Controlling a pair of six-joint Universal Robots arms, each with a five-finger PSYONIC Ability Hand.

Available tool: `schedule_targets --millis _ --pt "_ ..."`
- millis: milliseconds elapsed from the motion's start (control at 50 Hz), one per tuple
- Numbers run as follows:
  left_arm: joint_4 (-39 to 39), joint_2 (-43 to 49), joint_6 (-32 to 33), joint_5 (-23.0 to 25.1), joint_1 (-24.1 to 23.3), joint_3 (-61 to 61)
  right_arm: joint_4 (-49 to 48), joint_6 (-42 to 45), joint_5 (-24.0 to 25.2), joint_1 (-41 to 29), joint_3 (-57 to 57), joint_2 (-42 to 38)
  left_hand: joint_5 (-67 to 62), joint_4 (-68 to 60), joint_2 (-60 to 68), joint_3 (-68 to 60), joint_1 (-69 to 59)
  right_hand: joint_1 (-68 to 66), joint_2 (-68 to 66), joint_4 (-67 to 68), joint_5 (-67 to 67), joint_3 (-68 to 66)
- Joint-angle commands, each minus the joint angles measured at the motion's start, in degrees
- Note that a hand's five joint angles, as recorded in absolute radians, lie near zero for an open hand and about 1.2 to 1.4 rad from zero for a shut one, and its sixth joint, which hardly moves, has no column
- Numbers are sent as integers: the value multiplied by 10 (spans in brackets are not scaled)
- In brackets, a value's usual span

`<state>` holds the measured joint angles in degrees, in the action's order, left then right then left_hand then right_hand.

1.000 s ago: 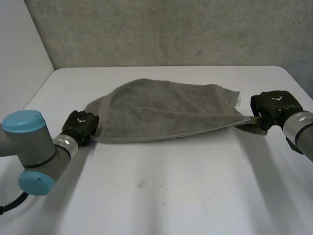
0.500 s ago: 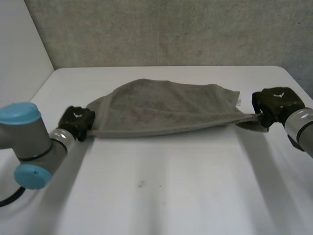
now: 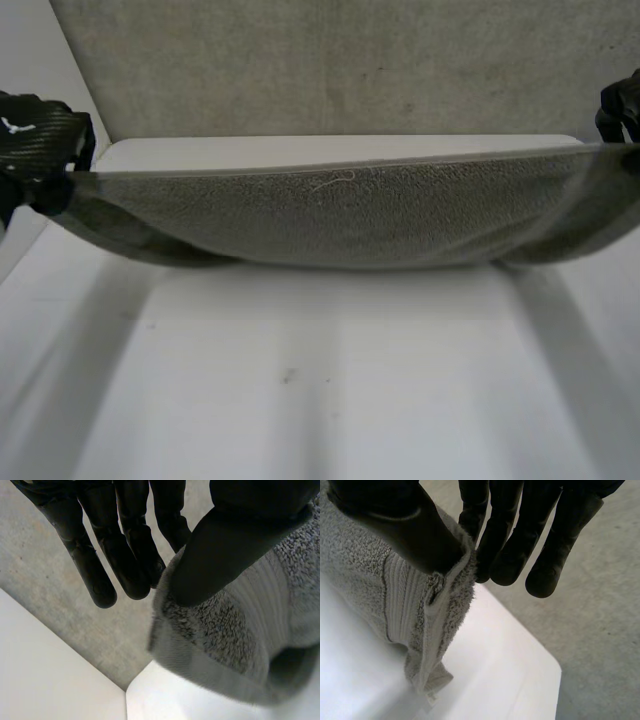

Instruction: Fold the towel.

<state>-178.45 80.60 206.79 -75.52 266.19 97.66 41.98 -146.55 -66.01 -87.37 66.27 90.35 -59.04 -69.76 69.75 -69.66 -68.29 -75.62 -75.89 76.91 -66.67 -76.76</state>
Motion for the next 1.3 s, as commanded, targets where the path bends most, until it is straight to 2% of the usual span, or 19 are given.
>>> schedule_targets --millis 20,160,200,260,300,320,360,380,400,420,460,480,520,580,760,900,1060,1180,1300 --pt "30 60 0 22 6 -3 51 82 6 1 13 -43 -110 -102 103 -103 -117 -44 -41 31 -33 -32" --pt "43 247 35 -4 -25 -81 35 90 -28 -28 -6 -186 -110 -102 103 -103 -117 -44 -41 31 -33 -32" --pt "57 334 61 -58 -50 -166 19 99 -74 -70 -54 -260 -110 -102 103 -103 -117 -44 -41 31 -33 -32" --pt "61 367 70 -82 -59 -218 6 102 -99 -92 -95 -297 -110 -102 103 -103 -117 -44 -41 31 -33 -32" --pt "60 415 72 -112 -64 -334 -32 101 -144 -124 -211 -362 -110 -102 103 -103 -117 -44 -41 31 -33 -32" --pt "60 415 72 -112 -64 -334 -32 101 -144 -124 -212 -362 -110 -102 103 -103 -117 -44 -41 31 -33 -32" --pt "53 445 61 -112 -70 -465 -91 94 -175 -144 -367 -415 -110 -102 103 -103 -117 -44 -41 31 -33 -32" --pt "53 445 61 -112 -70 -466 -91 94 -175 -144 -367 -415 -110 -102 103 -103 -117 -44 -41 31 -33 -32" --pt "37 453 43 -111 -74 -529 -134 81 -180 -158 -447 -437 -110 -102 103 -103 -117 -44 -41 31 -33 -32" --pt "37 453 43 -111 -74 -529 -134 81 -180 -158 -447 -437 -110 -102 103 -103 -117 -44 -41 31 -33 -32" --pt "-18 455 -21 -114 -82 -632 -222 37 -185 -184 -565 -451 -110 -102 103 -103 -117 -44 -41 31 -33 -32" --pt "-18 455 -22 -114 -82 -633 -222 37 -185 -184 -565 -451 -110 -102 103 -103 -117 -44 -41 31 -33 -32" --pt "-64 446 -90 -117 -83 -680 -284 0 -188 -189 -604 -441 -110 -102 103 -103 -117 -44 -41 31 -33 -32" --pt "-84 441 -132 -117 -81 -699 -291 -16 -185 -189 -593 -415 -110 -102 103 -103 -117 -44 -41 31 -33 -32" --pt "-74 446 -133 -108 -73 -624 -220 -12 -157 -190 -473 -395 -110 -102 103 -103 -117 -44 -41 31 -33 -32" --pt "-115 443 -124 -78 -65 -417 -211 -11 -131 -188 -324 -395 -110 -102 103 -103 -117 -44 -41 31 -33 -32" --pt "-259 472 -34 -19 -62 -205 -241 36 -117 -188 -154 -452 -110 -102 103 -103 -117 -44 -41 31 -33 -32" --pt "-265 482 10 -10 -63 -141 -248 52 -119 -187 -100 -452 -110 -102 103 -103 -117 -44 -41 31 -33 -32" --pt "-240 434 65 -6 -58 -72 -252 50 -118 -171 -29 -370 -110 -102 103 -103 -117 -44 -41 31 -33 -32"
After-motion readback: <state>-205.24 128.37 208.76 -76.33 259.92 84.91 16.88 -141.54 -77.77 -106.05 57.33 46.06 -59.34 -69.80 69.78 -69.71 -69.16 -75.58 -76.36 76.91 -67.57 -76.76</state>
